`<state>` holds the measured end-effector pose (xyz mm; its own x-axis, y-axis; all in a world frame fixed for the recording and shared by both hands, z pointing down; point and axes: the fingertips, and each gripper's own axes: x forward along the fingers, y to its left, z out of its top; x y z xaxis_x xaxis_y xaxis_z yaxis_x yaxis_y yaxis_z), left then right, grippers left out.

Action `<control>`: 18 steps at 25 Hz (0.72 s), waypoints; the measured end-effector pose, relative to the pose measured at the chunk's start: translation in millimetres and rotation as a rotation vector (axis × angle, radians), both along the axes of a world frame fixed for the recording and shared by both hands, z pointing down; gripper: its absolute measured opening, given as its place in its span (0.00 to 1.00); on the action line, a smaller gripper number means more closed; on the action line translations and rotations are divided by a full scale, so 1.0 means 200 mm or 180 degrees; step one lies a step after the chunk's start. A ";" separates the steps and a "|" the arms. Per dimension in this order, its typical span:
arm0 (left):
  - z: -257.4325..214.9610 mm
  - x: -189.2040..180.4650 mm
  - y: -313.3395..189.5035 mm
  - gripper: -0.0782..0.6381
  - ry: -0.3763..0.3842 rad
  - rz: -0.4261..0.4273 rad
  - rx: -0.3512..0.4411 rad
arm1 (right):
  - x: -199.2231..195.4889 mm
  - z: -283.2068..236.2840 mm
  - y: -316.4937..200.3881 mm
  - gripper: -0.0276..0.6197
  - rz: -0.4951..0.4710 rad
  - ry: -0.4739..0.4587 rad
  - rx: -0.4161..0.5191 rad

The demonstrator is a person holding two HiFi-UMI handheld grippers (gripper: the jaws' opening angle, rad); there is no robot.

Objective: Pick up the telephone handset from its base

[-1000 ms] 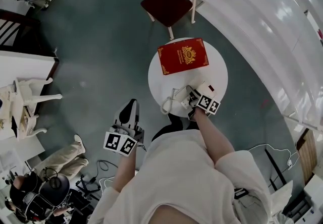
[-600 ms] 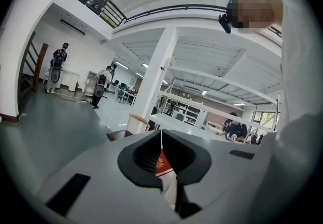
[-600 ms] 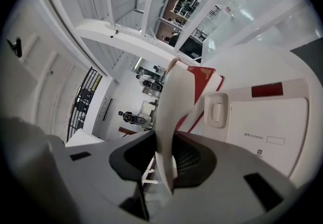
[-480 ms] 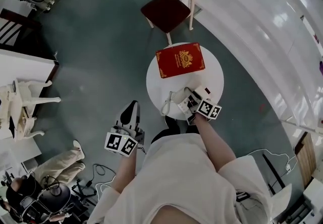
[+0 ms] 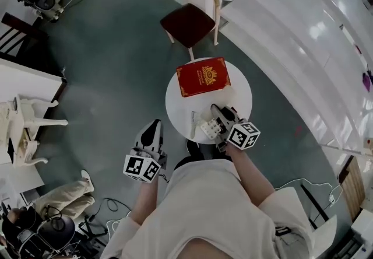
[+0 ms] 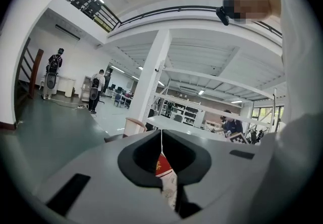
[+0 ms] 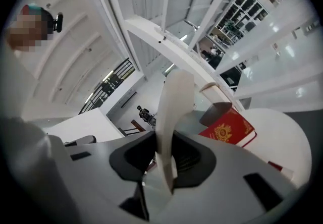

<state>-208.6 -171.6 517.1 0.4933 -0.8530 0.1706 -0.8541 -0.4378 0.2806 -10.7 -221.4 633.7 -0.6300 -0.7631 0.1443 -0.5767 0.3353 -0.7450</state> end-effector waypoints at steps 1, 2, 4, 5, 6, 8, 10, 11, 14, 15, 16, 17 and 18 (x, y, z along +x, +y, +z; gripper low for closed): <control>0.00 0.01 0.00 0.14 -0.0056 0.0006 0.0015 | 0.01 -0.05 0.00 0.20 -0.0003 0.0061 0.0099; -0.01 0.02 0.00 0.14 -0.0112 0.0009 0.0030 | 0.02 -0.11 0.00 0.20 -0.0005 0.0125 0.0198; -0.01 0.03 0.00 0.14 -0.0180 0.0001 0.0057 | 0.04 -0.21 0.01 0.20 -0.0005 0.0274 0.0382; -0.02 0.04 0.00 0.14 -0.0193 -0.0005 0.0074 | 0.05 -0.26 0.02 0.20 -0.0006 0.0360 0.0468; -0.02 0.04 0.00 0.14 -0.0200 -0.0009 0.0092 | 0.07 -0.30 0.02 0.20 -0.0004 0.0452 0.0550; -0.03 0.06 0.00 0.14 -0.0226 -0.0006 0.0135 | 0.09 -0.38 0.03 0.20 0.0011 0.0658 0.0714; -0.05 0.08 -0.01 0.14 -0.0274 0.0004 0.0197 | 0.13 -0.47 0.04 0.20 0.0041 0.0842 0.0877; -0.06 0.08 -0.01 0.14 -0.0296 0.0009 0.0231 | 0.14 -0.51 0.04 0.20 0.0060 0.0911 0.0947; -0.09 0.10 -0.02 0.14 -0.0335 0.0007 0.0311 | 0.19 -0.61 0.05 0.20 0.0153 0.1147 0.1091; -0.10 0.10 -0.02 0.14 -0.0344 0.0001 0.0334 | 0.20 -0.65 0.05 0.20 0.0188 0.1249 0.1138; -0.11 0.11 -0.02 0.14 -0.0353 -0.0008 0.0358 | 0.21 -0.68 0.06 0.20 0.0216 0.1340 0.1190; -0.13 0.11 -0.03 0.14 -0.0364 -0.0020 0.0387 | 0.22 -0.71 0.06 0.20 0.0237 0.1406 0.1239; -0.15 0.12 -0.03 0.14 -0.0380 -0.0035 0.0423 | 0.22 -0.73 0.07 0.20 0.0254 0.1448 0.1281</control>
<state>-185.4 -177.3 487.8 0.4669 -0.8771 0.1127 -0.8828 -0.4549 0.1172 33.4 -207.5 487.0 -0.5117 -0.8558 0.0759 -0.8421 0.4820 -0.2421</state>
